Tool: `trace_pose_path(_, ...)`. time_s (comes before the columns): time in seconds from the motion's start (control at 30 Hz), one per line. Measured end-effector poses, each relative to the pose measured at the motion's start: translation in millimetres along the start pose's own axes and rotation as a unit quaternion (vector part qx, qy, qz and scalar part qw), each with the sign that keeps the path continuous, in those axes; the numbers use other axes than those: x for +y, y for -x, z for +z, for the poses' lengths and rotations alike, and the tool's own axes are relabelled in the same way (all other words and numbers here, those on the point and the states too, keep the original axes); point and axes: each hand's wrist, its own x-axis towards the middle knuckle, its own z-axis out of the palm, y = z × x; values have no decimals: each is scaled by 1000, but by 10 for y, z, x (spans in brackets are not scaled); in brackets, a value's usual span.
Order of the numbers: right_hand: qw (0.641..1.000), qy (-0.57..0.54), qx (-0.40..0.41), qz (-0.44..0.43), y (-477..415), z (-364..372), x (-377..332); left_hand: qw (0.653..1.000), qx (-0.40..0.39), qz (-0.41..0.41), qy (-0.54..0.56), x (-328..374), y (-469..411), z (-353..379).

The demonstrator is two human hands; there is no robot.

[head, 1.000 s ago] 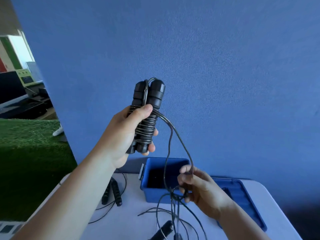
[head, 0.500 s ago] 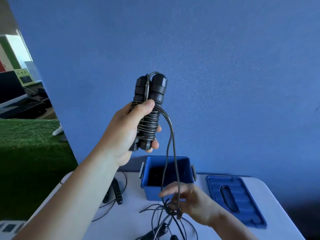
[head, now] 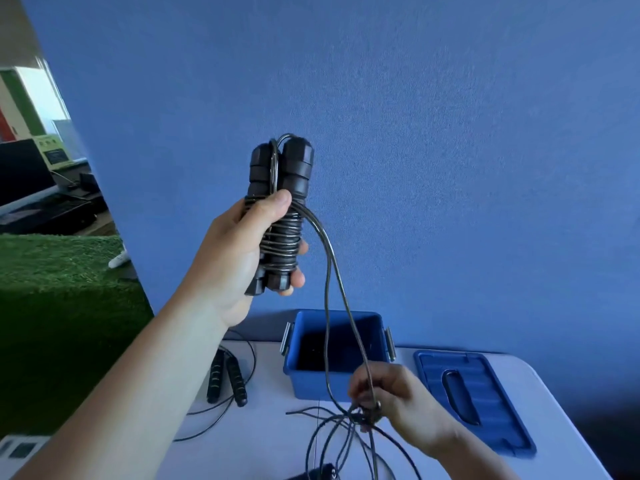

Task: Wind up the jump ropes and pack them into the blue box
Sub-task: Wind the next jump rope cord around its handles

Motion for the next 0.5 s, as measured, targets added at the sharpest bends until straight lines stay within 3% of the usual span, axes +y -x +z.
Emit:
trace_pose_path(0.13,998,7,-53,-17,36,-80,-25,1000,13,-4,4,-46,-10,-4)
trace_pose_path(0.23,999,-31,-22,-24,90,-137,-22,999,30,-10,12,-50,-16,-16)
trace_pose_path(0.3,992,-109,61,4,96,-151,5,999,42,-8,13,-40,-23,-39)
trace_pose_path(0.4,948,-237,209,25,44,-199,50,998,63,1,18,-16,-29,-64)
trace_pose_path(0.5,908,-236,340,56,-5,-329,216,996,79,12,28,26,-21,-76)
